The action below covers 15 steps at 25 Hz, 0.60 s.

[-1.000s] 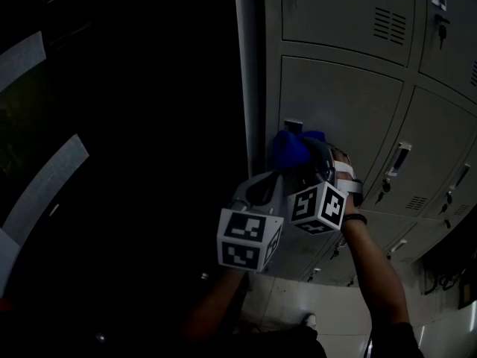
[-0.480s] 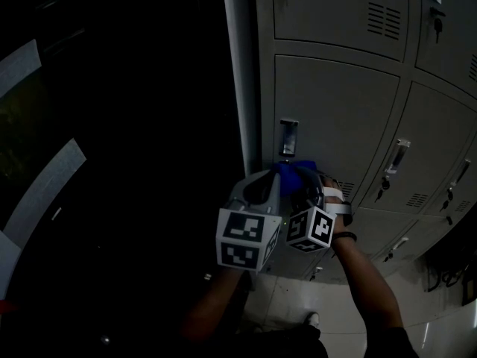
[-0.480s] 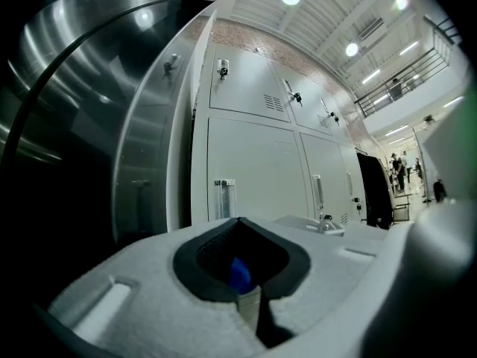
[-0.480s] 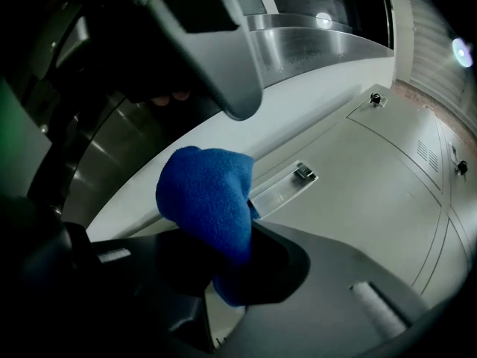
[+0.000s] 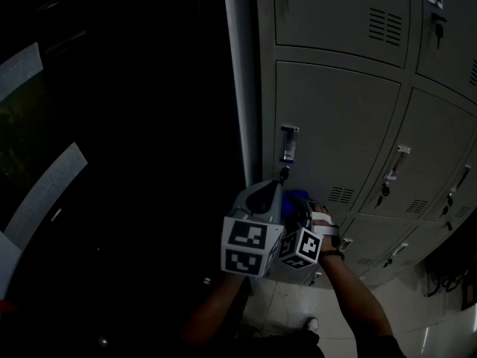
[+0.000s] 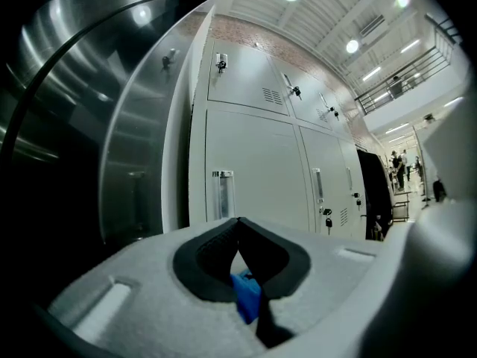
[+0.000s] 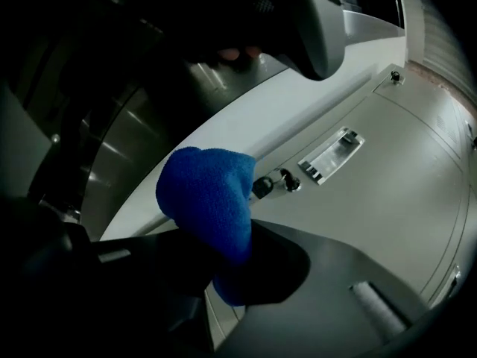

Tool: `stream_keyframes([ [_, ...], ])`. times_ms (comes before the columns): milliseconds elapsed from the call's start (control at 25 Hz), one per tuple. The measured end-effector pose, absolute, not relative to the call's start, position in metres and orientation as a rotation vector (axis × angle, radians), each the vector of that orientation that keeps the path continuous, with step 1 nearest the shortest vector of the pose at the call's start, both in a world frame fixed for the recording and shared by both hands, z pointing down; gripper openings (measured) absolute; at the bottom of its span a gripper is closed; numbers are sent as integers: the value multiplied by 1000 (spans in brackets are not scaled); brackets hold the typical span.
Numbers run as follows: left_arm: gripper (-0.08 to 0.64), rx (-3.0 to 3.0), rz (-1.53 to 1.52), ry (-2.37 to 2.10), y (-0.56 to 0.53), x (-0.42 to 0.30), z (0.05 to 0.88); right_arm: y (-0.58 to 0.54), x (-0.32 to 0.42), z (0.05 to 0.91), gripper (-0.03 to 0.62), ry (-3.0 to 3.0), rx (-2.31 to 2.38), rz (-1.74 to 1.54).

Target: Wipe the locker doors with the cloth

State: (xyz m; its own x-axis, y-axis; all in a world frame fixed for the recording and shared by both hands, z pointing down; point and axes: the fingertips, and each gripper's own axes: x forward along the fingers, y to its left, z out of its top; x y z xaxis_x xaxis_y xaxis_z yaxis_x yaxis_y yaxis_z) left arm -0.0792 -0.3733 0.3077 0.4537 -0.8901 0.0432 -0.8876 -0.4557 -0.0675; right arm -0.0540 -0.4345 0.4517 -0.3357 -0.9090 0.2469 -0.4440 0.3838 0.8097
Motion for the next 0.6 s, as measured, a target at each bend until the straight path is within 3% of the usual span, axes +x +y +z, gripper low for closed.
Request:
stream_keyframes([
  [320,5,-2650,-110,1613,-373,-78,308,-438,-48,486,69,-1907,1132,-747],
  [600,5,-2652,-104,1615,-371,-77,310,-418,-38,455,69,-2046,1252,-619],
])
